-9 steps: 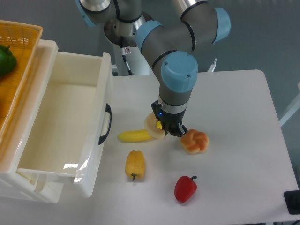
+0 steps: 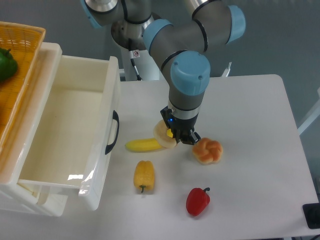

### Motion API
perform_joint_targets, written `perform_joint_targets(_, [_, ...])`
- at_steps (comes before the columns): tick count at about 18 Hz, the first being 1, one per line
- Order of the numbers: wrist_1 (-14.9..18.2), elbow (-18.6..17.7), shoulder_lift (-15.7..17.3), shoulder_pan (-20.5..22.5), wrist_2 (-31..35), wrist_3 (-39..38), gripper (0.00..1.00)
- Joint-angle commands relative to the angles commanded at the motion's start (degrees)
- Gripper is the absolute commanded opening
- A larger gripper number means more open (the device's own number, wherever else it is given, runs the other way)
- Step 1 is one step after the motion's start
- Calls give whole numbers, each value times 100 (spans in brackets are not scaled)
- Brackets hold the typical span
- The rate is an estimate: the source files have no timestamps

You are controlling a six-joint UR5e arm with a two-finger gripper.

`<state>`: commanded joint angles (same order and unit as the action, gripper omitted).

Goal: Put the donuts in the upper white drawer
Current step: 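Lower the open gripper over the ring donut resting on the banana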

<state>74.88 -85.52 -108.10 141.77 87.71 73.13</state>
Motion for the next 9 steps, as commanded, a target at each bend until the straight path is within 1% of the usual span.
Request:
perform_joint_targets(6, [0,97,-17,-26,0,-386,0])
perform_joint_targets(9, [18,238,-27,-79,-44,-965,0])
